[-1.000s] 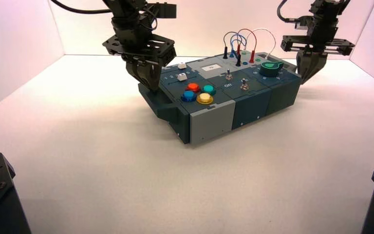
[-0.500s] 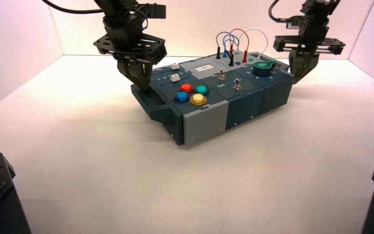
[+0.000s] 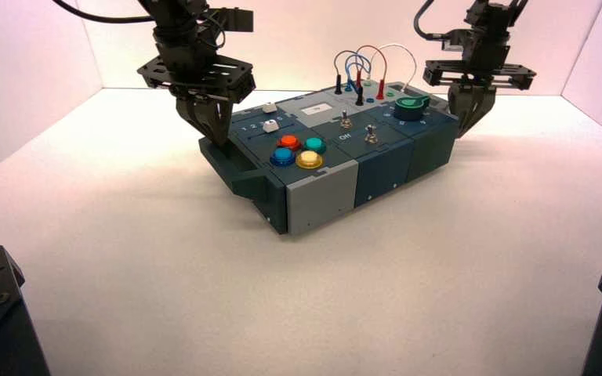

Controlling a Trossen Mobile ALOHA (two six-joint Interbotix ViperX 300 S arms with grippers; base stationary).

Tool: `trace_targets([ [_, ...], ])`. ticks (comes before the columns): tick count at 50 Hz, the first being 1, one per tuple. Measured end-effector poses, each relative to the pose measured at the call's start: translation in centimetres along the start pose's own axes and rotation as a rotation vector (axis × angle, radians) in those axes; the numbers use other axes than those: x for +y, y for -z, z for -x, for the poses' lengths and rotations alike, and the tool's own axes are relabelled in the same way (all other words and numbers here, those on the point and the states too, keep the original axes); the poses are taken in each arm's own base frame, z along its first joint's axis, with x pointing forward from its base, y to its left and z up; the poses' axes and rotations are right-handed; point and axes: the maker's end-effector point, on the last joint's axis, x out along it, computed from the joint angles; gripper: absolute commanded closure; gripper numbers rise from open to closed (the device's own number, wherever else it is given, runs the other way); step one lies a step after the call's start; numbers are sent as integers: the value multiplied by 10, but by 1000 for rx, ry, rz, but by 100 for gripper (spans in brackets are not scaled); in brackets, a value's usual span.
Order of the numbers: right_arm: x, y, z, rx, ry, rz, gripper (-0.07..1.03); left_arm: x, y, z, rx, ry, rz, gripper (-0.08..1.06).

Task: Move the box to the left.

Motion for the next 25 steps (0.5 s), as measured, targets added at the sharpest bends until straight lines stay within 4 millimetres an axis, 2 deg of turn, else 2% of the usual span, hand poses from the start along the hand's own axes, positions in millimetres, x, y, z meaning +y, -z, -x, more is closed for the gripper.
trace_targets([
  [15,16,-7,-1,-7,-18,14,99,7,0,8,-7,-7,10,101],
  [25,37,-10,-2,-10,-36,42,99,11,0,12,-13,-14,12,101],
])
